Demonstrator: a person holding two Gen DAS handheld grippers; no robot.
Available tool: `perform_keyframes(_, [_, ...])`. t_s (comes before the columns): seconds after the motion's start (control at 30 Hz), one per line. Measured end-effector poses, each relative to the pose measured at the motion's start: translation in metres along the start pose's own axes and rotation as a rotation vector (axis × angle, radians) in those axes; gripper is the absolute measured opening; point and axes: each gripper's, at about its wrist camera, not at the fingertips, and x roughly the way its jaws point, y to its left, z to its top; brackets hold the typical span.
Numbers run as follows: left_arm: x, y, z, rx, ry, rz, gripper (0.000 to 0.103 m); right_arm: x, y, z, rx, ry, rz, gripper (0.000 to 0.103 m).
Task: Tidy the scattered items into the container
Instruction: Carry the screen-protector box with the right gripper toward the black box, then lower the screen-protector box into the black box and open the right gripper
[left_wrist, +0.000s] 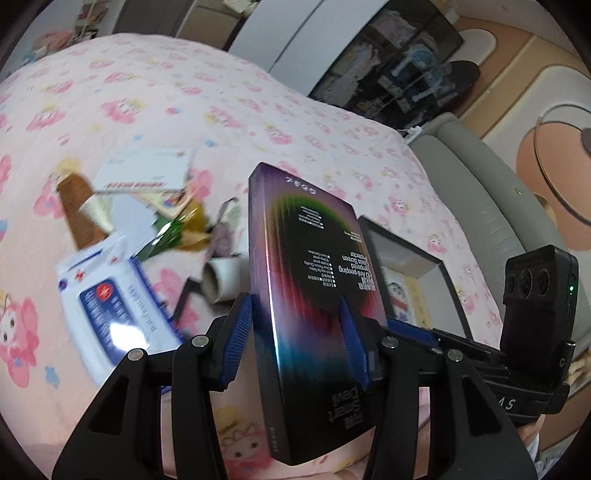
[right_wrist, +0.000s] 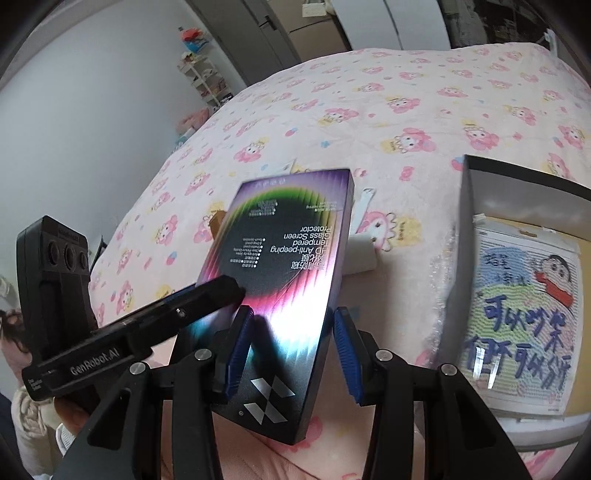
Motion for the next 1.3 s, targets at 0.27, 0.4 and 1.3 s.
perform_keyframes(0.27, [0.04, -0.086, 0.028, 0.129, 0.032, -0.039, 0.048, -0.053, -0.048, 0.026, 0.082, -0.089, -0.059, 0.04])
perform_keyframes(0.4, [0.071, -0.128, 0.03, 0.171, 0.068, -0.069, 0.047, -0.078, -0.084, 0.03, 0.115, -0.101, -0.122, 0.04])
perform_keyframes(1.3, [0.185, -0.181, 0.001, 0.18, 0.336, 0.213, 0.043, -0.076, -0.21, -0.005, 0.402, -0.011, -0.188, 0.038])
